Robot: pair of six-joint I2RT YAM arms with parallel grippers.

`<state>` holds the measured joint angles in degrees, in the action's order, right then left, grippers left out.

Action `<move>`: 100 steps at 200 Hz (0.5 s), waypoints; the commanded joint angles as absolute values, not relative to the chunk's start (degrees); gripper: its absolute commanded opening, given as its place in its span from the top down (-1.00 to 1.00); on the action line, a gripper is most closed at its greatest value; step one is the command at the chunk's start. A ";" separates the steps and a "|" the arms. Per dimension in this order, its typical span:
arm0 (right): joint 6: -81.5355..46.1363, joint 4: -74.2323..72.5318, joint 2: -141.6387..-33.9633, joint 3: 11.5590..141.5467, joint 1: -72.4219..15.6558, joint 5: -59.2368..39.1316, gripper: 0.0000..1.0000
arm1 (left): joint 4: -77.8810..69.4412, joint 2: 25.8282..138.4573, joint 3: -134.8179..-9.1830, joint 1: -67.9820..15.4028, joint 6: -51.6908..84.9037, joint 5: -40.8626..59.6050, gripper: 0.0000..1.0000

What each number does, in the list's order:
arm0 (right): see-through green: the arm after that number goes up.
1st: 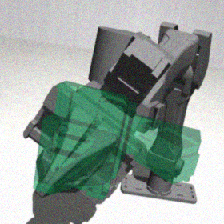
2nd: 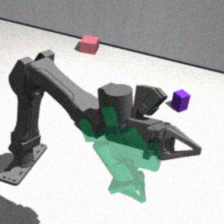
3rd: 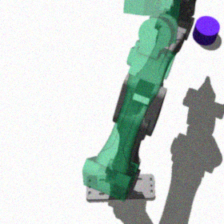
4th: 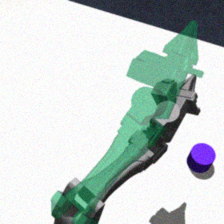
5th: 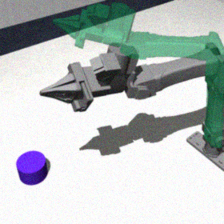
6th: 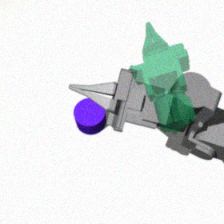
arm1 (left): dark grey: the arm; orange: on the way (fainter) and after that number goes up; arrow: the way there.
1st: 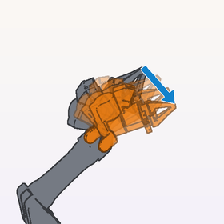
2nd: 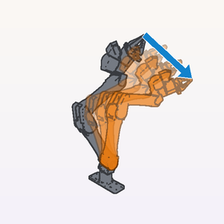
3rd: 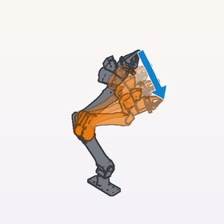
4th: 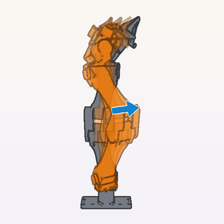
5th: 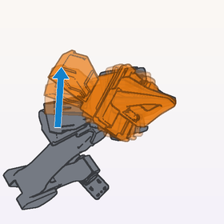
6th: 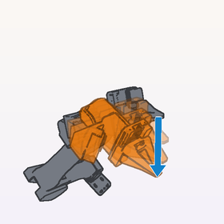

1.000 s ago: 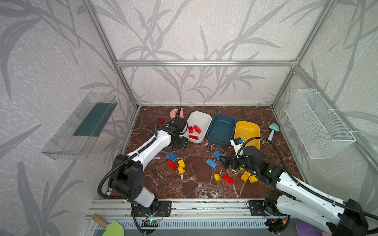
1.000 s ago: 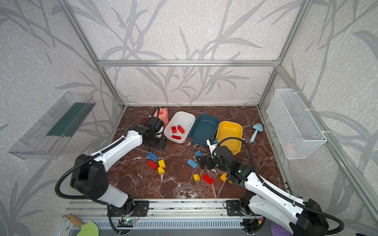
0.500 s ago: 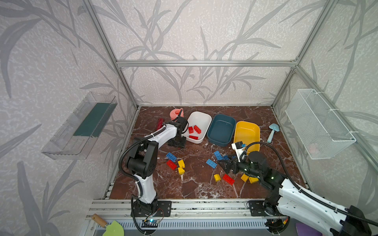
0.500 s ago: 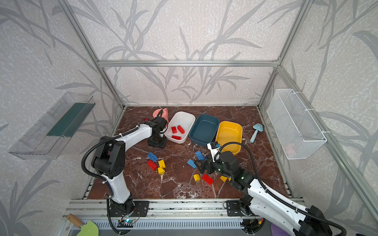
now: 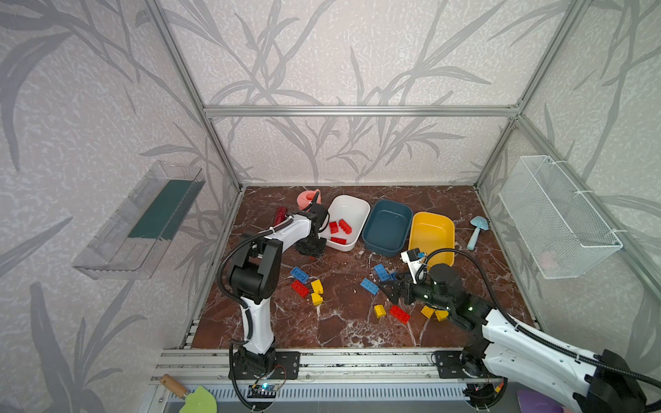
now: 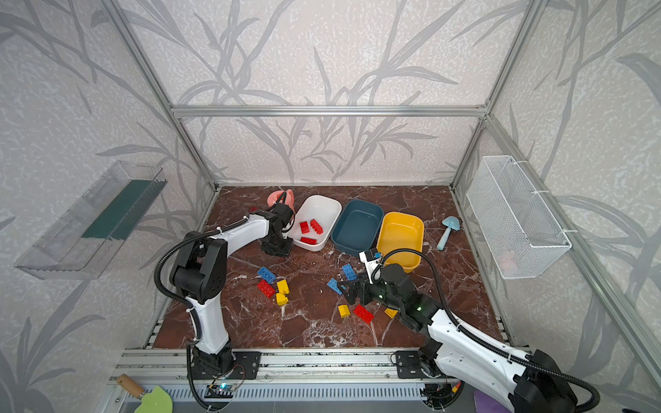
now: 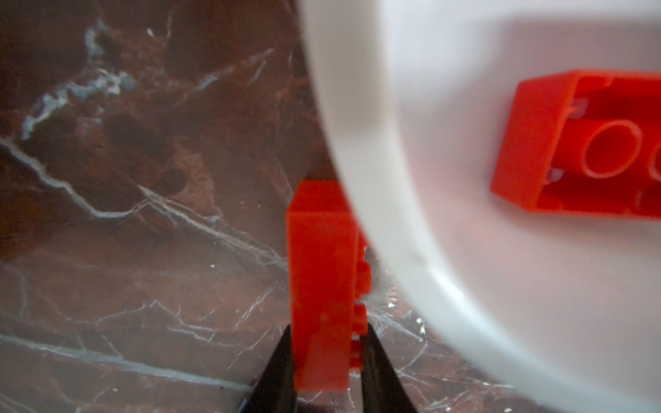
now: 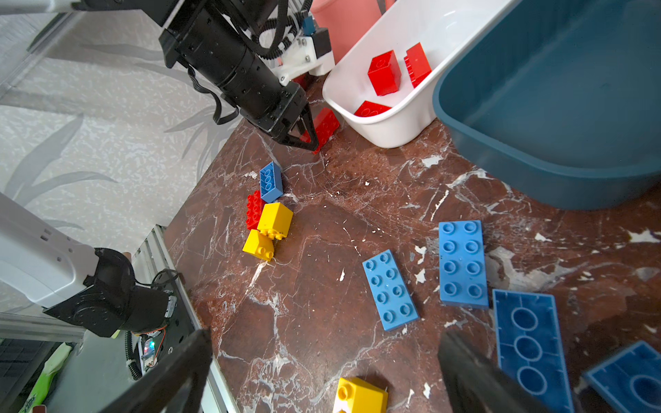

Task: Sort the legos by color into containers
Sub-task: 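Grasp the long red brick with the left gripper while the right arm withdraws, then lower the long red brick into the white tub and open the left gripper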

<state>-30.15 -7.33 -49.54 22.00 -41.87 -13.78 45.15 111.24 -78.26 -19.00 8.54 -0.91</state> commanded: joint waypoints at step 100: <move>-29.09 -8.99 -50.94 21.71 -41.69 -14.04 -0.98 | 50.39 96.98 -83.02 -20.50 10.68 8.45 0.53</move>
